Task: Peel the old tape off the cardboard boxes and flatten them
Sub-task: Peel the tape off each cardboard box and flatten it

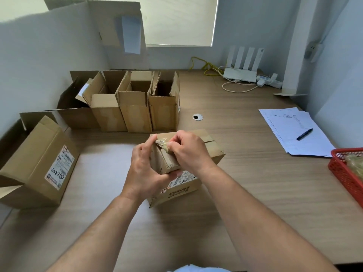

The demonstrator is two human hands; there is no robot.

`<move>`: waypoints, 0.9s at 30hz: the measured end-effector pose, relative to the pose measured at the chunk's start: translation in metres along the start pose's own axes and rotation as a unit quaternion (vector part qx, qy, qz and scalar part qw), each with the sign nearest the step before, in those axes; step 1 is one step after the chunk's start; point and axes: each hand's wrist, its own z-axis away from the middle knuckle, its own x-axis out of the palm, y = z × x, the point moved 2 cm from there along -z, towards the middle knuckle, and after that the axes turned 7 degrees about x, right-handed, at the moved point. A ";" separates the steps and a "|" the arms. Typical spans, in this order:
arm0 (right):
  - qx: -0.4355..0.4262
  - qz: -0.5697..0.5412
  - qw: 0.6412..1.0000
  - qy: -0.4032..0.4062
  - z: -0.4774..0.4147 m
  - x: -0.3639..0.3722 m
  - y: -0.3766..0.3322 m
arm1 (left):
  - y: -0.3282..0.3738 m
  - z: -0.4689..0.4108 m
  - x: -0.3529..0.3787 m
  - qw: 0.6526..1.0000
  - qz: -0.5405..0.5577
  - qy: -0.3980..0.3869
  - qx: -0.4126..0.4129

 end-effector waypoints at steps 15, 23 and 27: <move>0.079 0.033 0.996 0.023 -0.014 0.015 0.015 | -0.036 0.032 -0.020 0.998 0.057 0.008 -0.038; 0.069 0.152 0.980 0.111 -0.010 0.021 0.028 | -0.051 0.038 -0.019 0.998 0.052 -0.019 -0.033; 0.031 0.178 0.979 0.098 -0.010 0.022 0.028 | -0.049 0.036 -0.021 0.997 0.052 -0.029 -0.045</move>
